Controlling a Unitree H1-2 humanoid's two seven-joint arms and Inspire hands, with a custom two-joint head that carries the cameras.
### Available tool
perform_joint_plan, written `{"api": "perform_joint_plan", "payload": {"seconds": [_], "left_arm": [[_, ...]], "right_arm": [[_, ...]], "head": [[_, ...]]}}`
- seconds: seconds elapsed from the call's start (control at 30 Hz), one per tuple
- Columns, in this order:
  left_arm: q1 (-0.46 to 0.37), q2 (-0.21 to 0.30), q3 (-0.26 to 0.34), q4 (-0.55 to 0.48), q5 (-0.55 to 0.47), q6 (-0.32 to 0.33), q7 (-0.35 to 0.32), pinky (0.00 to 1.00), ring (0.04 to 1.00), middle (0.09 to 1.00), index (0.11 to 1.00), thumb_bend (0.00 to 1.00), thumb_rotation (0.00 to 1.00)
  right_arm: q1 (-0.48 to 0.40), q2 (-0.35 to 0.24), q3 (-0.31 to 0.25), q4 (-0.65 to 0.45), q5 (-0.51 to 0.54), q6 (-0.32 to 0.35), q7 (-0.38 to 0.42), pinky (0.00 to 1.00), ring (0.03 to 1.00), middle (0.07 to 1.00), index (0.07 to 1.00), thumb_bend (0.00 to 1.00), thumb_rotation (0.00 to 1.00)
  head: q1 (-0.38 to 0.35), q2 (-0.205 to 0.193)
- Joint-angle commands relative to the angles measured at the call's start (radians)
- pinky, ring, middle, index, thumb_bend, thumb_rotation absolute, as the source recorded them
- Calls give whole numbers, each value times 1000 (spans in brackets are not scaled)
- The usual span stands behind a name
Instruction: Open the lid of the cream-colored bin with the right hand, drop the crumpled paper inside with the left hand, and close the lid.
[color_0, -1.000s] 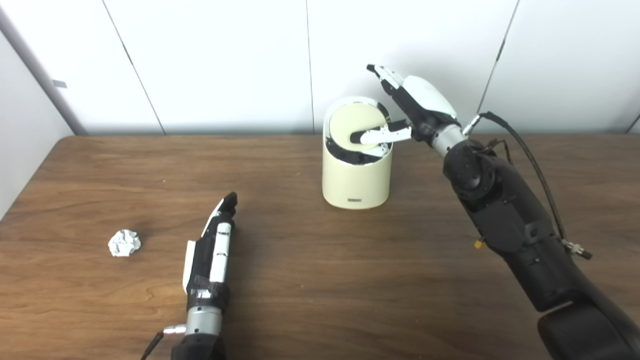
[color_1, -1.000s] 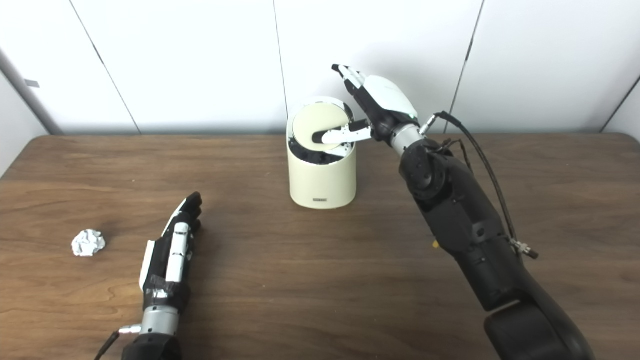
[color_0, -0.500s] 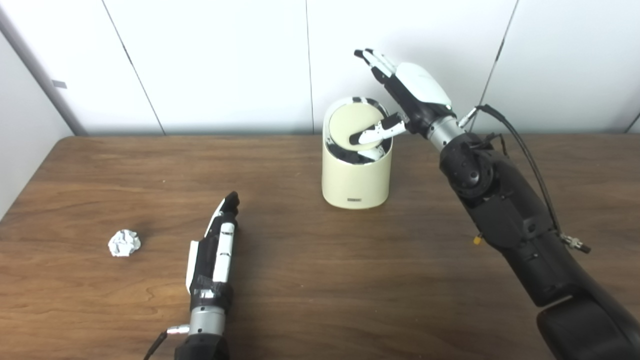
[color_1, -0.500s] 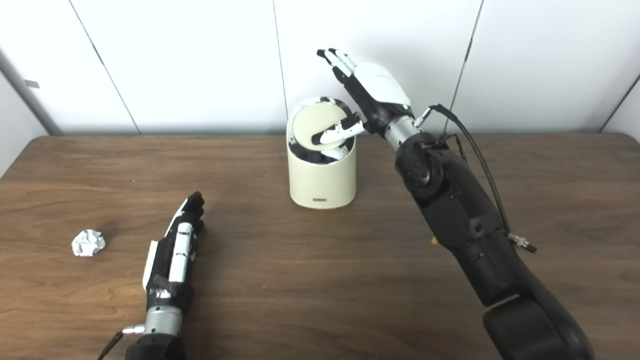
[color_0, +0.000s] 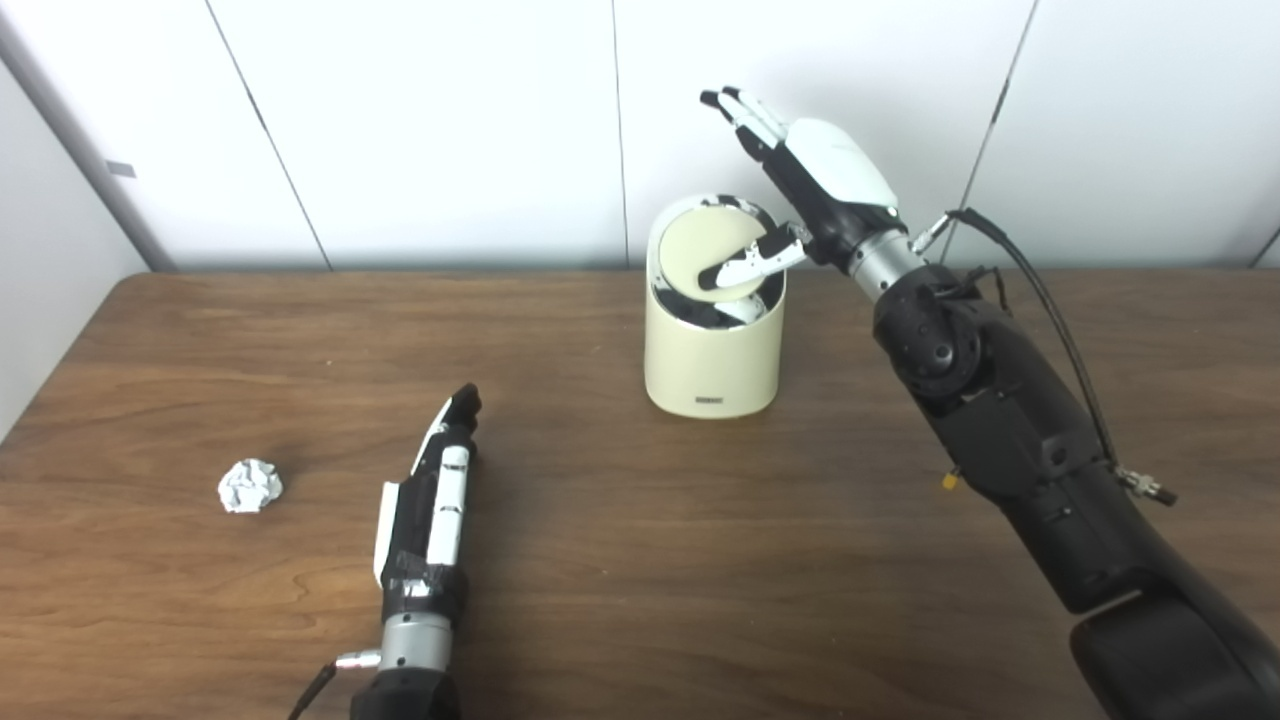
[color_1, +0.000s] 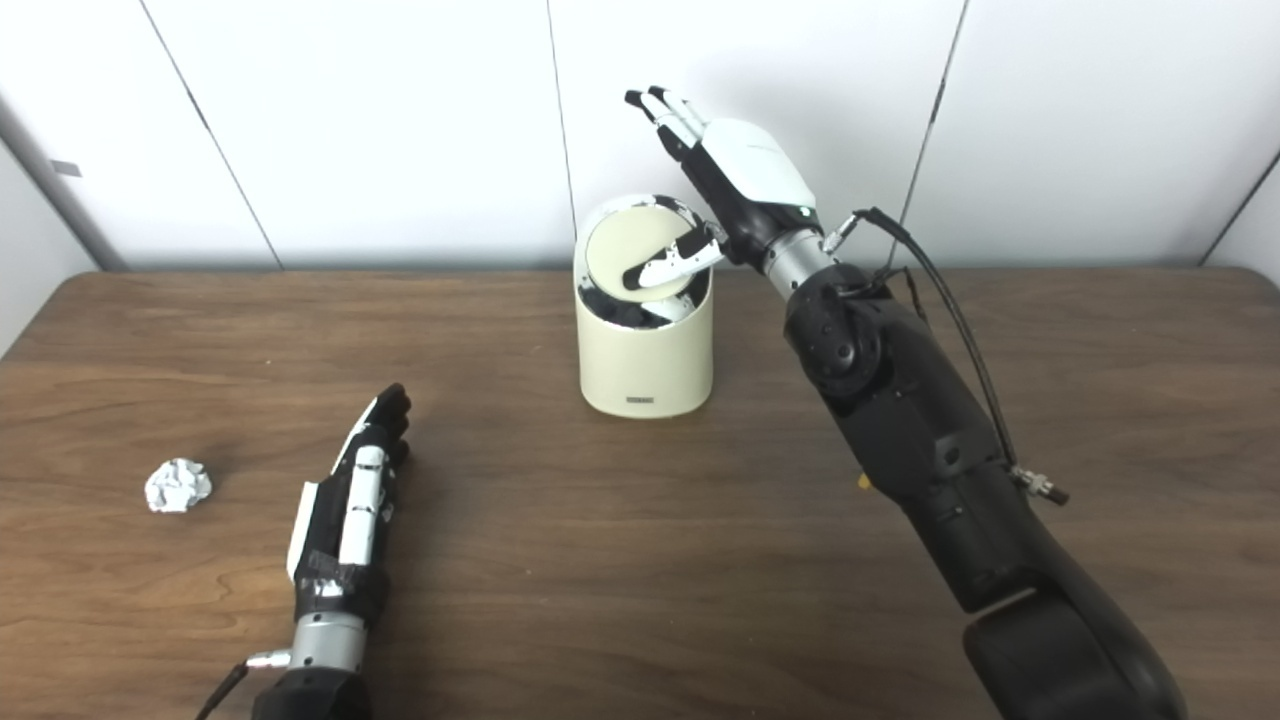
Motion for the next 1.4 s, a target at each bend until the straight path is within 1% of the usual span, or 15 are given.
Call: {"api": "perform_joint_plan", "payload": {"seconds": [0.0,0.13,0.23,0.4,0.5,0.57,0.63,0.7,0.77,0.83,0.93,0.97,1.13,1.27,1.37], "left_arm": [[9,-12,-11,-8,5,-11,4,997,978,946,927,360,826],[12,-14,-14,-14,12,-2,7,1000,979,946,926,343,821],[12,-14,-16,-14,23,3,12,990,970,940,920,331,801],[8,-6,-21,-2,30,2,7,995,978,949,930,367,762],[7,1,-23,1,35,11,5,1000,984,956,935,385,767],[7,3,-23,4,36,11,5,1000,983,956,934,375,763],[8,3,-23,-2,38,20,7,1000,980,955,932,376,762],[9,-1,-21,-8,34,27,8,1000,987,962,937,348,798],[10,-5,-17,-9,25,27,9,1000,985,959,935,323,829],[11,-5,-15,-10,21,27,8,1000,982,955,933,309,895],[11,-8,-11,-14,-2,27,5,1000,979,947,927,316,980],[12,-8,-10,-15,-6,27,4,1000,978,946,927,316,990],[12,-2,-6,-16,-15,23,3,995,975,946,927,304,1000],[10,5,-4,-14,-9,22,3,983,969,942,923,304,1000],[8,8,-2,-8,-8,17,2,982,966,940,922,301,1000]], "right_arm": [[-22,-11,-7,-30,-9,2,8,912,973,994,962,756,251],[-26,-4,-11,-55,2,-9,16,919,969,980,964,716,342],[-30,9,-18,-72,17,-2,30,895,959,968,954,713,402],[-40,28,-22,-91,42,5,66,887,960,972,936,724,419],[-46,39,-30,-85,54,1,72,874,957,967,927,701,398],[-49,45,-37,-77,63,1,73,860,945,955,924,680,381],[-52,53,-47,-77,78,20,81,851,935,949,926,665,394],[-54,59,-60,-84,87,55,93,842,930,949,934,653,469],[-54,59,-71,-93,95,85,101,832,923,946,934,649,511],[-50,60,-84,-106,104,112,105,814,909,938,928,647,529],[-38,56,-102,-122,118,136,106,791,890,919,914,629,536],[-34,55,-107,-127,122,144,106,787,887,915,912,627,539],[-2,36,-132,-195,140,197,127,767,879,911,913,616,590],[31,16,-156,-253,169,206,141,783,885,915,917,603,589],[58,2,-172,-316,182,250,161,790,891,919,919,601,585]], "head": [[1,1],[3,2],[3,2],[0,-3],[-6,-7],[-11,-8],[-13,-8],[-14,-9],[-17,-8],[-18,-8],[-22,-8],[-23,-8],[-28,-8],[-35,-7],[-37,-8]]}}
